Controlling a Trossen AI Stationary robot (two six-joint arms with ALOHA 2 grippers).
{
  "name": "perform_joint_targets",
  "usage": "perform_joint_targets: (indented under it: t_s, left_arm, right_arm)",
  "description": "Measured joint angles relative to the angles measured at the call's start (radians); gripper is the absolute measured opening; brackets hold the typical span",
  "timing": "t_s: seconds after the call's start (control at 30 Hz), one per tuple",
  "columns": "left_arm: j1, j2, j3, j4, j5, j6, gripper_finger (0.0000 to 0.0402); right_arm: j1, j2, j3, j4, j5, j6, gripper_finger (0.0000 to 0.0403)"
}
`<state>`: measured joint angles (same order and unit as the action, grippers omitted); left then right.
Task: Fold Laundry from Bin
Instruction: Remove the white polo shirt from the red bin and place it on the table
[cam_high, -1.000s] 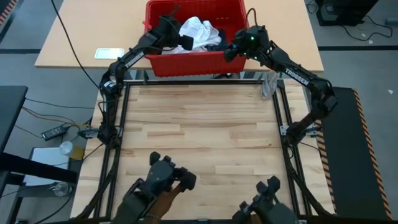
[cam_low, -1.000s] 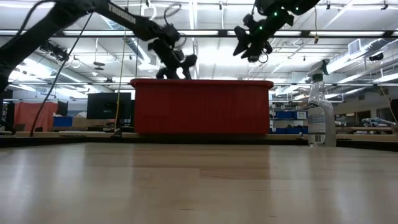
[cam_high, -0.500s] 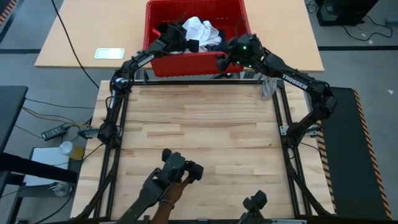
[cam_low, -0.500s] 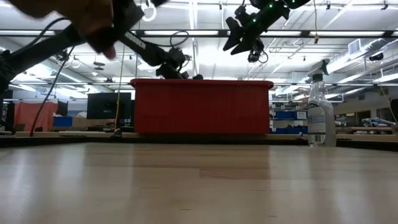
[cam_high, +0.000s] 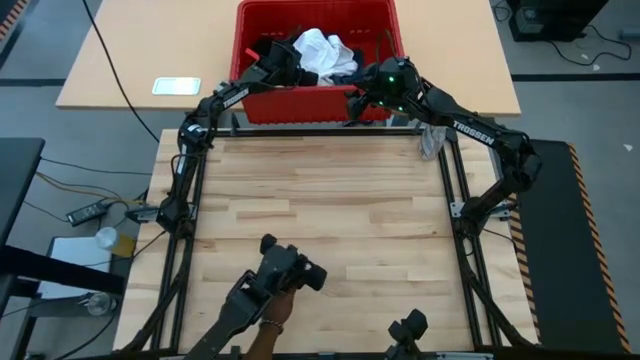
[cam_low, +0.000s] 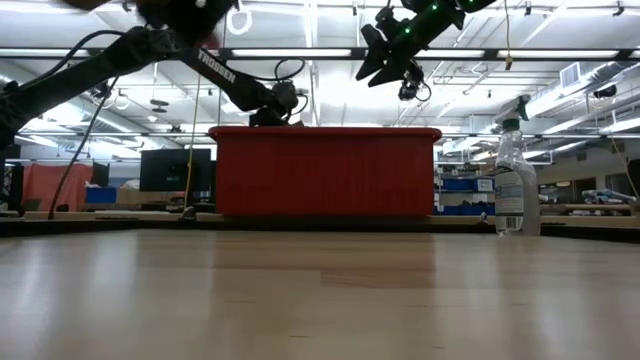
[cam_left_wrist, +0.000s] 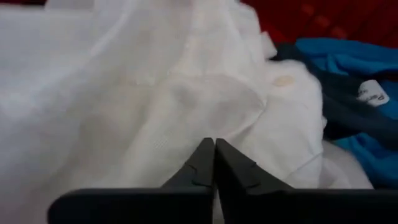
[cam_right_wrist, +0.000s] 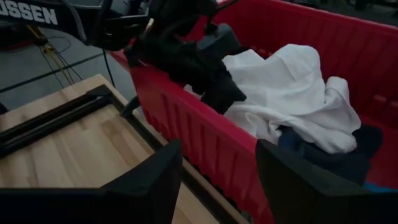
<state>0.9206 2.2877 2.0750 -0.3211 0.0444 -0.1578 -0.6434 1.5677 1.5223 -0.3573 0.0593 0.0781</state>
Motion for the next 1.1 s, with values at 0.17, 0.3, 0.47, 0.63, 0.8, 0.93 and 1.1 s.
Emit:
perform_joint_targets:
  t_s: [0.17,0.3,0.47,0.63,0.8,0.93,1.1]
  left_arm:
    - [0.006,-0.064,0.027,0.188,-0.034,-0.001,0.0002]
    - [0.023,-0.098,0.09,0.291,-0.039,0.003,0.0001]
    - [0.018,-0.133,0.275,0.205,0.082,0.029,0.0001]
    - [0.015,-0.281,0.227,0.136,0.289,0.052,0.0001]
    - [0.001,-0.377,0.236,-0.028,0.462,0.118,0.0]
    - [-0.022,-0.427,0.236,-0.224,0.696,0.197,0.0]
    - [-0.053,-0.485,0.236,-0.409,0.711,0.292,0.0]
  right_arm:
    - [-0.006,0.0,0.0,0.01,0.001,-0.012,0.021]
    - [-0.007,-0.006,0.0,0.027,0.003,-0.027,0.021]
    - [-0.007,-0.051,0.0,0.068,0.003,-0.078,0.021]
    - [-0.016,-0.109,0.002,0.104,-0.055,-0.125,0.021]
    - [-0.054,-0.086,0.003,0.103,-0.139,-0.12,0.021]
    - [-0.063,-0.062,0.0,0.087,-0.154,-0.154,0.0211]
    - [-0.088,-0.07,0.001,0.073,-0.204,-0.204,0.0222]
